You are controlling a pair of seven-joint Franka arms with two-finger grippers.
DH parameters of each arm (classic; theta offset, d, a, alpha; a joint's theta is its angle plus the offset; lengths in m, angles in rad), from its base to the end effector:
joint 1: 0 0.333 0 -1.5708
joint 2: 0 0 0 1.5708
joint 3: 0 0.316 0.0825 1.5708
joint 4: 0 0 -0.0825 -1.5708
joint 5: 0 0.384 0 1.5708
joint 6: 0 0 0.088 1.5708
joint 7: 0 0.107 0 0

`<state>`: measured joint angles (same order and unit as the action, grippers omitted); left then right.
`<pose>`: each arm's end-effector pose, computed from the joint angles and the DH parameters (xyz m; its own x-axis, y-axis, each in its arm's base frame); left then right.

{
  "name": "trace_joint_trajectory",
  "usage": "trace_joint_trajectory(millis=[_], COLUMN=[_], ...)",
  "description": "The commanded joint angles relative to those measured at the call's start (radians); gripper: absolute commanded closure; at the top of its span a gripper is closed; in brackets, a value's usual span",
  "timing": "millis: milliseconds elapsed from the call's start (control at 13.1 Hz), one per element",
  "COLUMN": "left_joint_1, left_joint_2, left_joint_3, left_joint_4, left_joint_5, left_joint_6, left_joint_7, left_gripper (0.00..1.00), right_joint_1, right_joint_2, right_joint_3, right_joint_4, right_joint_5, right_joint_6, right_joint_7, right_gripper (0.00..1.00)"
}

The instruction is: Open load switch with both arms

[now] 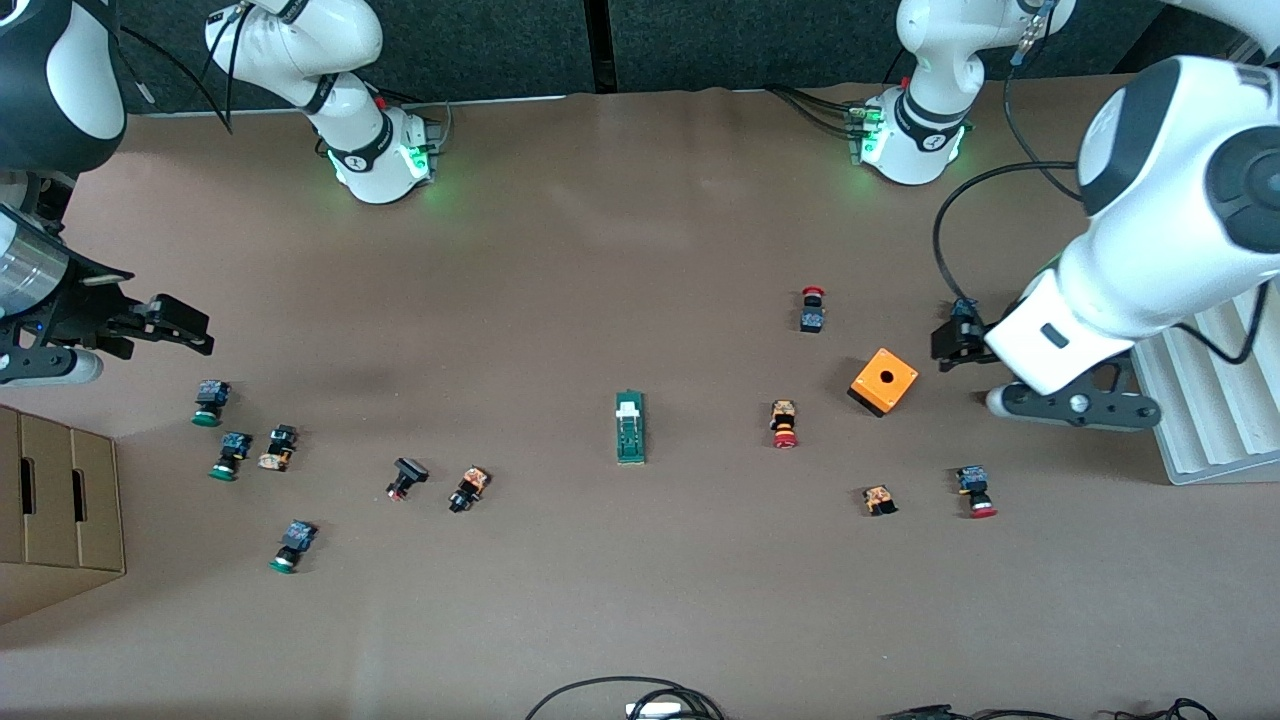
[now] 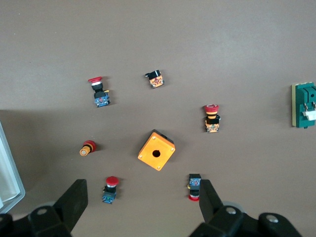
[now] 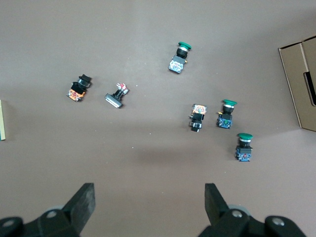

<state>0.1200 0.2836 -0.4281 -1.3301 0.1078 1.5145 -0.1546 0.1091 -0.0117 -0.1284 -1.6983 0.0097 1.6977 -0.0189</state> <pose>0.6110 -0.1418 0.5770 0.9874 -0.1397 -0.0750 -0.1403 -0.9901 -0.0030 0.5589 -0.0102 0.5815 0.9999 -0.0016 0.0112 -0.0015 -0.9999 -0.0109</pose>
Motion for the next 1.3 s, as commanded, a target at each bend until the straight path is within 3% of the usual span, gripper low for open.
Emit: trace_joint_trajectory(millis=[0,153,306,611,1222], left_joint_1=[-0.054,-0.138,-0.184,-0.189,-0.217], left_joint_2=[-0.157,-0.226,-0.282,-0.293,-0.285], left_joint_3=[0.179,0.320,0.388,0.397,0.451], left_joint_4=[-0.200,-0.299,-0.381,-0.390,-0.390], left_joint_5=[-0.092,-0.097,-0.094,-0.085,-0.082], left_joint_6=[0.077,0.128,0.202,0.208,0.190], left_joint_7=[0.091,0.205,0.216,0.133,0.213], left_gripper=[0.00,0.00,0.00,0.00,0.00], right_joint_1=[-0.006,-0.005,0.000,0.003,0.000], right_joint_2=[0.010,0.010,0.010,0.012,0.013], right_joint_3=[0.004,0.004,0.004,0.006,0.006], right_joint_4=[0.020,0.020,0.020,0.020,0.020], right_joint_5=[-0.016,-0.020,-0.027,-0.028,-0.025], right_joint_6=[0.005,0.005,0.005,0.003,0.002], right_joint_7=[-0.003,-0.004,-0.004,-0.007,-0.003], right_gripper=[0.00,0.00,0.00,0.00,0.00])
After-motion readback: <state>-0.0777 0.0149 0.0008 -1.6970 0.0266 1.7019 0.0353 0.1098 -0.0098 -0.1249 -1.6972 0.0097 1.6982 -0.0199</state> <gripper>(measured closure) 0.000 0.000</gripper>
